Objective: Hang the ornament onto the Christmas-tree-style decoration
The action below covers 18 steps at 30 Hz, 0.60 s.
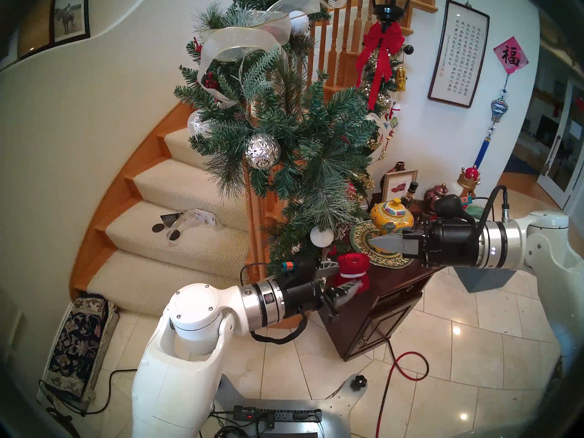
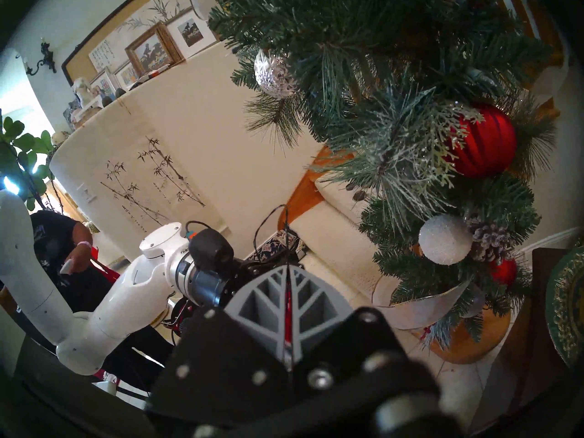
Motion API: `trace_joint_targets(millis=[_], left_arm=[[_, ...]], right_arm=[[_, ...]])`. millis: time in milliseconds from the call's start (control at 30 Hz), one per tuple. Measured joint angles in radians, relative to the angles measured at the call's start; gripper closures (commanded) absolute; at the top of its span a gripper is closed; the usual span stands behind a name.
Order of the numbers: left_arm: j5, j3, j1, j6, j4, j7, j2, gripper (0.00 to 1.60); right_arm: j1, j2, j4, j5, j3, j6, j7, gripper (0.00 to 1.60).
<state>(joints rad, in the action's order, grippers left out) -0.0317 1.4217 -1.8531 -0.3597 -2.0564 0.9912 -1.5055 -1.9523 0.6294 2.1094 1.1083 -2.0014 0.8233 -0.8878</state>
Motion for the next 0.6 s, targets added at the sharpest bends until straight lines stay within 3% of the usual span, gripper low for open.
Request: trace_joint_targets(millis=[67, 233, 300, 333, 367, 400, 600], left_arm=[[-0.001, 0.004, 0.0, 0.0, -0.001, 0.001, 0.0, 0.8], [-0.005, 0.017, -0.001, -0.001, -0.007, 0.004, -0.001, 0.86], [-0.006, 0.02, -0.001, -0.001, -0.009, 0.006, -0.001, 1.0], [-0.007, 0.021, -0.001, -0.001, -0.009, 0.007, -0.001, 1.17], [-0.007, 0.022, -0.002, -0.001, -0.01, 0.008, -0.001, 1.48], [-0.008, 0.024, -0.002, -0.001, -0.012, 0.01, -0.001, 1.6], [-0.012, 0.029, -0.008, -0.001, -0.023, 0.017, -0.002, 1.6]], right_arm=[[0.003, 0.0, 0.002, 0.001, 0.003, 0.0, 0.005, 1.6], [0.009, 0.0, 0.01, 0.006, 0.004, 0.0, 0.019, 1.6], [0.01, 0.001, 0.013, 0.008, 0.002, 0.0, 0.023, 1.6], [0.01, 0.002, 0.015, 0.008, 0.001, 0.0, 0.024, 1.6], [0.01, 0.003, 0.016, 0.009, 0.0, 0.0, 0.025, 1.6], [0.01, 0.004, 0.018, 0.01, -0.002, 0.0, 0.027, 1.6], [0.01, 0.013, 0.022, 0.012, -0.01, -0.001, 0.027, 1.6]])
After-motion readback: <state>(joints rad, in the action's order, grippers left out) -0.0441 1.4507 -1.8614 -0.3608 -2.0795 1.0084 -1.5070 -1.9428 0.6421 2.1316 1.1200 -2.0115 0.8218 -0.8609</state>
